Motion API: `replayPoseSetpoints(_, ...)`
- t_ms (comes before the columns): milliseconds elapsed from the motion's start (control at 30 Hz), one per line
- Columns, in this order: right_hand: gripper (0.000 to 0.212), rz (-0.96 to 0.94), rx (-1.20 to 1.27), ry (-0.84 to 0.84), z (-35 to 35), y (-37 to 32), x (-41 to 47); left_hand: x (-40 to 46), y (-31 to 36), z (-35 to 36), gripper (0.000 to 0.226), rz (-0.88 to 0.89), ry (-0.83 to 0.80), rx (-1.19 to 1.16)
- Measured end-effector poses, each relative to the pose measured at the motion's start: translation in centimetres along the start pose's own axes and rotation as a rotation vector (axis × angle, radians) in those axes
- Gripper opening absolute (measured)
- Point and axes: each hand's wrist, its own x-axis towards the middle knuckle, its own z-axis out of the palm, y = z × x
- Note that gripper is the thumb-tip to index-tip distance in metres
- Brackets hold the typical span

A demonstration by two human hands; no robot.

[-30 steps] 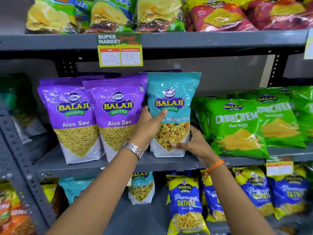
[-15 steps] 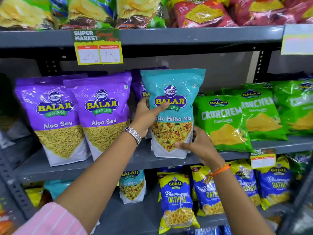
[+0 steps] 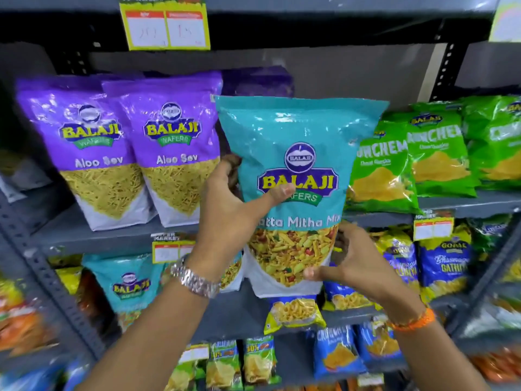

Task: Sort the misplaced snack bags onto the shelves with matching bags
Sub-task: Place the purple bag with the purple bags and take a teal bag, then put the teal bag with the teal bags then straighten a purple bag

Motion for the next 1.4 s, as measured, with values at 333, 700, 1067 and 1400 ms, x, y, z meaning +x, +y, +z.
replayPoseSetpoints(333, 0.076, 0.188, 0.088, -0.155, 9.0, 12.6, -7.9, -13.9, -11.2, -4.2, 0.066, -0.279, 0.133, 0.066)
replayPoseSetpoints(700, 0.070, 0.369, 0.046, -0.278, 16.2, 21.9, -4.6, -15.3, -24.4, -8.8, 0.062, -0.524, 0.204, 0.172)
replayPoseSetpoints(1067, 0.087, 0.394, 0.000, -0.248, 20.3, 21.6, 6.7, -4.2, -27.2, -11.8, 0.076, -0.466, 0.094, 0.368)
replayPoseSetpoints(1400, 0.085, 0.414, -0.019, -0.173, 22.2, 23.8, 8.7, -2.9, -30.1, -13.2, 0.088, -0.478, 0.081, 0.384)
